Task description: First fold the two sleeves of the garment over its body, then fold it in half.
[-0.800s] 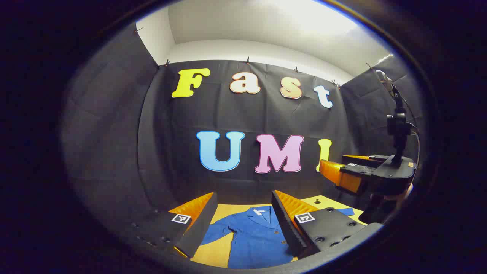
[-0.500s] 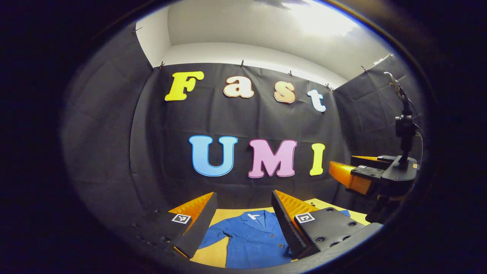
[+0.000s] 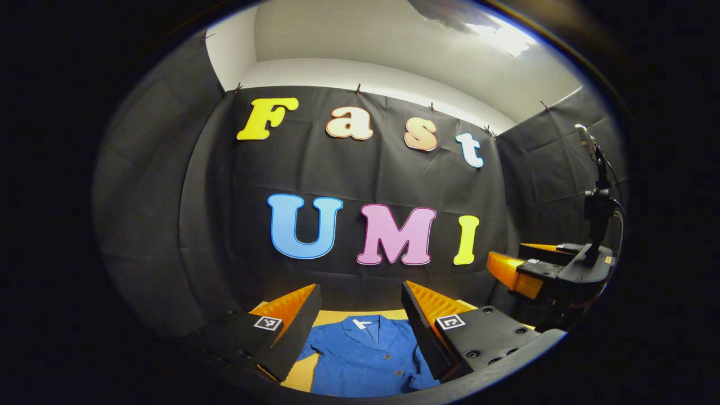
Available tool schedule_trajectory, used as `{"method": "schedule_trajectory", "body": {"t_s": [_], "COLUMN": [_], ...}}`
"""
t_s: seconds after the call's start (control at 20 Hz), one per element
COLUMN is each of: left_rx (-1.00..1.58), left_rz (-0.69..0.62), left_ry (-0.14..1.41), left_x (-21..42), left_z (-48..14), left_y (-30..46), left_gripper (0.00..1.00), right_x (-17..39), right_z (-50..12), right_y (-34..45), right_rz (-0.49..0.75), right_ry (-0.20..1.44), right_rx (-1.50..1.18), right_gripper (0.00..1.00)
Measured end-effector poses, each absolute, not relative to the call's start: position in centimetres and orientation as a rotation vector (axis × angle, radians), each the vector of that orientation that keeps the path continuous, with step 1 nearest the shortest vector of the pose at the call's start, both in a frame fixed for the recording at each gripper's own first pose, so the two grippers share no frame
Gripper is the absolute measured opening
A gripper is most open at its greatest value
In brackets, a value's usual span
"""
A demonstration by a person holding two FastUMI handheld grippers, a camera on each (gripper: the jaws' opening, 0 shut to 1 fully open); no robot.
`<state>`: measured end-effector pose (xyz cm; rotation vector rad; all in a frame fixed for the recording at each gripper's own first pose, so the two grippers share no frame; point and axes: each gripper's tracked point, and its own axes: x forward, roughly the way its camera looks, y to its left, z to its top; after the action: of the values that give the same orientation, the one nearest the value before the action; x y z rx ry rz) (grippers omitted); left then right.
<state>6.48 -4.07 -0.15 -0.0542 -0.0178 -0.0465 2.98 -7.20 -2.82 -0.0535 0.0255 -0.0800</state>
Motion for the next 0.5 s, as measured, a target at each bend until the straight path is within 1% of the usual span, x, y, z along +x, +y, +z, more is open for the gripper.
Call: {"method": "schedule_trajectory", "body": {"t_s": [0.15,0.3,0.5], "left_rx": [-0.085,-0.08,-0.063], "left_rz": [-0.047,-0.025,-0.03], "left_ry": [-0.006,0.027,0.068], "left_x": [8.1,9.3,10.9], "left_z": [-0.7,-1.3,-2.3], "left_y": [-4.8,-5.3,-7.3], "left_gripper": [0.82,0.82,0.82], "right_x": [4.1,5.8,8.5], "right_z": [-4.3,-7.3,-12.8], "right_y": [-8.3,-10.9,-17.4], "right_rz": [-0.069,-0.089,-0.18], "right_ry": [0.054,0.117,0.249], "right_rx": [-0.037,-0.02,-0.039], "right_gripper": [0.97,0.97,0.97]}}
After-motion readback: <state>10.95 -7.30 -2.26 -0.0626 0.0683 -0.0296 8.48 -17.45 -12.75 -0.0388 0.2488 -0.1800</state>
